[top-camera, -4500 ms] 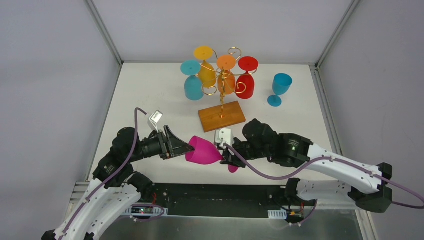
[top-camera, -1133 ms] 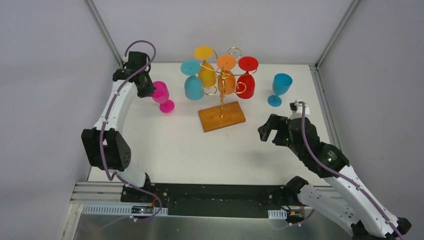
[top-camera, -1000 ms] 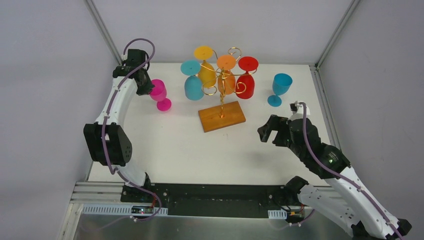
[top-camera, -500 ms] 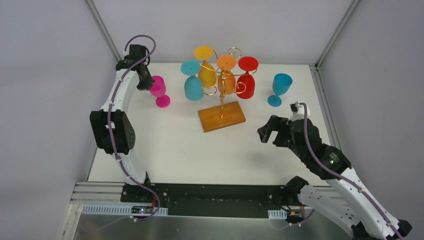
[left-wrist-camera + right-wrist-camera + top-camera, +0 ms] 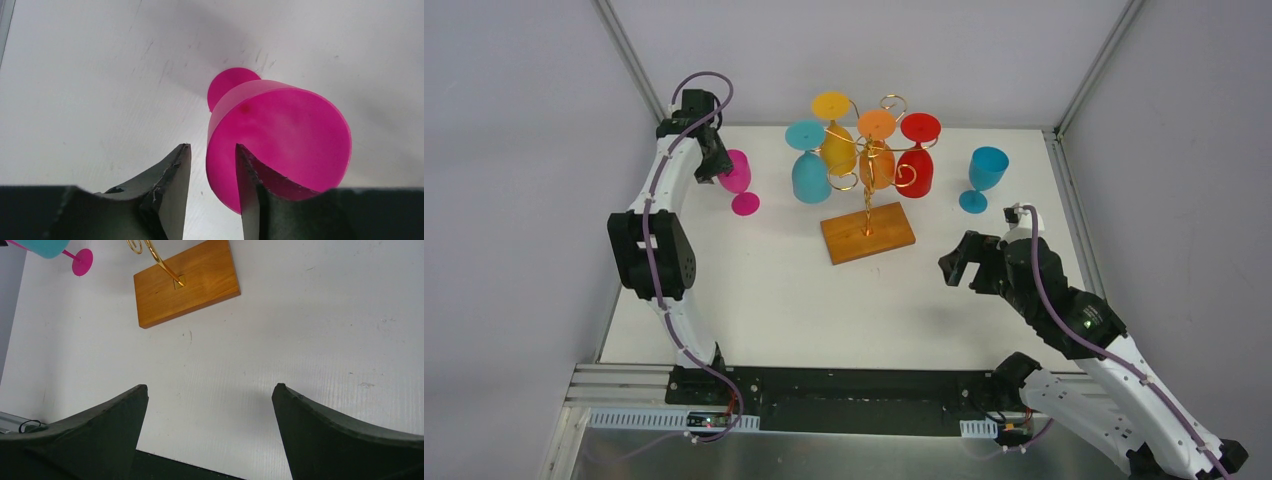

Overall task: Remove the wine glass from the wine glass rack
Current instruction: Place the wine glass at the center of the board.

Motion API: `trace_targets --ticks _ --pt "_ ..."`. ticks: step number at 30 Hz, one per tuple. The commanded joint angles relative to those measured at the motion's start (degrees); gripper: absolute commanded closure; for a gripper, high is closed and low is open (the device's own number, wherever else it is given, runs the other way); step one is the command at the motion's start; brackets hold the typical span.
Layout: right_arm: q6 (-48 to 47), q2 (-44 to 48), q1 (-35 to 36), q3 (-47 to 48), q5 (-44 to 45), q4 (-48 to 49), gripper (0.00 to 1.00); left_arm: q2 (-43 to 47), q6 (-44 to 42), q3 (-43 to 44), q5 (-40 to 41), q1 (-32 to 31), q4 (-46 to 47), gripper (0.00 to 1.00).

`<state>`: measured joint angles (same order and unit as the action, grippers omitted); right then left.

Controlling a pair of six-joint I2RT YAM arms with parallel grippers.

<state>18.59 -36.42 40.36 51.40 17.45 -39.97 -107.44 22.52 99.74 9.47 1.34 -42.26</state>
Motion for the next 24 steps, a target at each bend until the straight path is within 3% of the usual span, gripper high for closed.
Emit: trace_targets --ticks 1,8,24 --pt "-0.4 -0.1 -0.1 1.2 -0.7 0.2 0.01 -0.3 -0.5 2.2 0.7 0.1 0.0 0.57" --pt "0.1 -0.2 -0.1 1.3 -0.7 0.3 0.01 1.8 -1.1 2.0 1.2 0.2 0.0 0.44" --pt "3.3 -0.5 -0.1 1.7 -1.2 -1.1 0.01 15.7 -1.0 -3.4 -1.7 0.1 -0.4 0.42"
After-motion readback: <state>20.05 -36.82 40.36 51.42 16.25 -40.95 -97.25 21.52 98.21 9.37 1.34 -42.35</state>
